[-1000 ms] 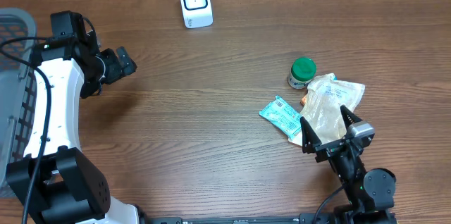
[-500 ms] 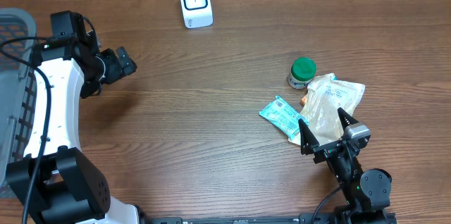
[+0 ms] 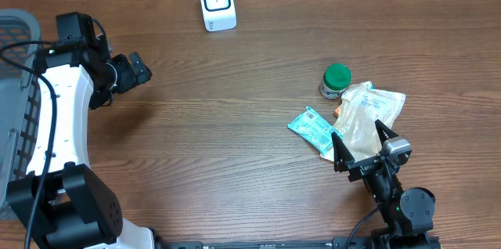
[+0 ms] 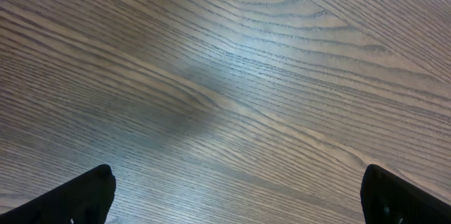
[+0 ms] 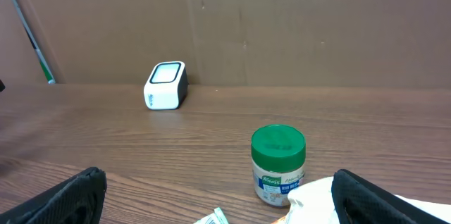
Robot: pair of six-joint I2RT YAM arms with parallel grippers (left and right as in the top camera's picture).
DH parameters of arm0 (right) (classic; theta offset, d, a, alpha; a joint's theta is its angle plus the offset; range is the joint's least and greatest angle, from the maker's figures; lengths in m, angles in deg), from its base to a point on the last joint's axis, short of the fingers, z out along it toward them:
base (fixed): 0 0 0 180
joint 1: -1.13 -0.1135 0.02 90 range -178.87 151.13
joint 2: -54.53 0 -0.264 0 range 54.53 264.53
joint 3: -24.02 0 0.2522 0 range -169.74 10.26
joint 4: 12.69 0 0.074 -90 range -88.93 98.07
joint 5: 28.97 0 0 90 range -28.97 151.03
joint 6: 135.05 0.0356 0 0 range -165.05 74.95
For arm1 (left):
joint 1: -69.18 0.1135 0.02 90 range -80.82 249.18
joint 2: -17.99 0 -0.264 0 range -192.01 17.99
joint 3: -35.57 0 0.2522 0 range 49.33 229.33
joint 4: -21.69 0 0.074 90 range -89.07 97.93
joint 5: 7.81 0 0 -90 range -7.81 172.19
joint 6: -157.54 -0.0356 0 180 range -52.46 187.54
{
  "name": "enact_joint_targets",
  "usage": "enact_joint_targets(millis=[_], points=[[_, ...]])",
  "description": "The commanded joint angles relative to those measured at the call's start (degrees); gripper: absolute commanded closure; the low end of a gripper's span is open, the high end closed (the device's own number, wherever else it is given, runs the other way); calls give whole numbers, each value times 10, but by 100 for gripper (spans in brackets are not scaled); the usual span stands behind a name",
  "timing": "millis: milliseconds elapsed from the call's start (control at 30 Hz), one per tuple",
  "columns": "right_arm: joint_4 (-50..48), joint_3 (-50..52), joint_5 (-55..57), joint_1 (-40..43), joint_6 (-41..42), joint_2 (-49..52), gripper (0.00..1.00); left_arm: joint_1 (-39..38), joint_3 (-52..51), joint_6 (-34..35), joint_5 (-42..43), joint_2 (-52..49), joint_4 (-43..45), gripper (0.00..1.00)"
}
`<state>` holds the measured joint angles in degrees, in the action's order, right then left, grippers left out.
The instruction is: Scan the item barcode
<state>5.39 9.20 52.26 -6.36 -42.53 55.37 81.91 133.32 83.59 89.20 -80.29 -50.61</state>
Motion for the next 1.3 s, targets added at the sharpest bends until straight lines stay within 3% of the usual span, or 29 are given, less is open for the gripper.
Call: enact_joint_targets(millis=[0,333,900,1067,1267], points=[[-4,6,-3,3,-5,-7,0,-5,2,-7,-1,-3,1,0],[-4,6,-3,3,-5,-7,0,-9,1,-6,0,17,1,1],[-4,6,-3,3,-5,-7,0,-131,0,-6,0,232,1,0],[-4,6,-3,3,-5,-7,0,-137,-14,-7,-2,282,1,0],[-4,6,-3,3,-5,-7,0,-137,-115,-11,-28,373,98,1]])
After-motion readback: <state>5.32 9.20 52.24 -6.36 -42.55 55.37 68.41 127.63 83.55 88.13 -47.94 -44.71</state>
